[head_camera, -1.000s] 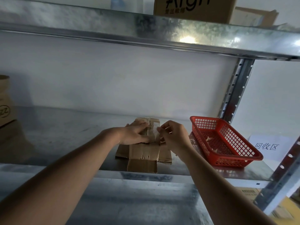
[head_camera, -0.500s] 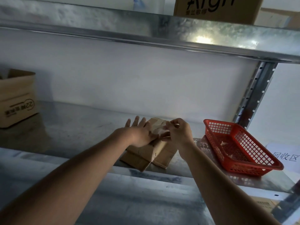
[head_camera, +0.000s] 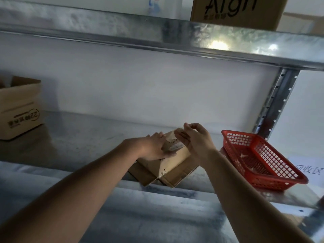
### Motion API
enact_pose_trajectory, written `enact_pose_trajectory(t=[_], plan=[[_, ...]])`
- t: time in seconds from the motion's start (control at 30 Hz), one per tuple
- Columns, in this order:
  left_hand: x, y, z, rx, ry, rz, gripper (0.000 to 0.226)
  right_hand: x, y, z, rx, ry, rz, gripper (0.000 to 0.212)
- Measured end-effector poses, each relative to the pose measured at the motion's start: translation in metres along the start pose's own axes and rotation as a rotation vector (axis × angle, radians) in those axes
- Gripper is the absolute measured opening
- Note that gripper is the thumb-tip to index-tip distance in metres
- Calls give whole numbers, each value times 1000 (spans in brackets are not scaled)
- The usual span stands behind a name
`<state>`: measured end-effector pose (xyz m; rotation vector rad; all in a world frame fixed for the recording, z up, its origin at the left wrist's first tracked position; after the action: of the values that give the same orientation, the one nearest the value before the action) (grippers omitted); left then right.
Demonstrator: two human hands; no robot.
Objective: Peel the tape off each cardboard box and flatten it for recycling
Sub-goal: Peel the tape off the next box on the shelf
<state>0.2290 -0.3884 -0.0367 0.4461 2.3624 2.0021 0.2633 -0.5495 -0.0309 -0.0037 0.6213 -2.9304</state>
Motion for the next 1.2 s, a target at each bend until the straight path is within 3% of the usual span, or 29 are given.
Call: enact_pose_trajectory(t=[0.17,0.3,0.5,0.63,0.87,1.2], plan=[[7,10,13,-7,-5,24,82,4,22,18,-76,115,-210,11],[11,16,13,-47,21,43,81,8,31,29,576,350,-328,18],[7,12,3,78,26,-13,65,9,17,18,1233,552,-200,28],[5,7,3,189,1,-87,54,5,13,8,1253,412,-132,48],[-4,-3,10,82,-34,-153,69,-1,15,6,1351,370,-142,13],[-11,1,22,83,-61,-75,60,-9,28,9,1200,356,-124,28]])
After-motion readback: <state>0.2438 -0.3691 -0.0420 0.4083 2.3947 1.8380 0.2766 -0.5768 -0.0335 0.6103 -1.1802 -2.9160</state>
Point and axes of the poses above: each hand's wrist, its own x-axis away from the middle knuckle, its own y-axis out of the back of the hand, z = x × y, the point moved 4 cm from there along -x, towards the middle knuckle, and after that the axes turned 2 degrees about x, right-handed, at the moved point
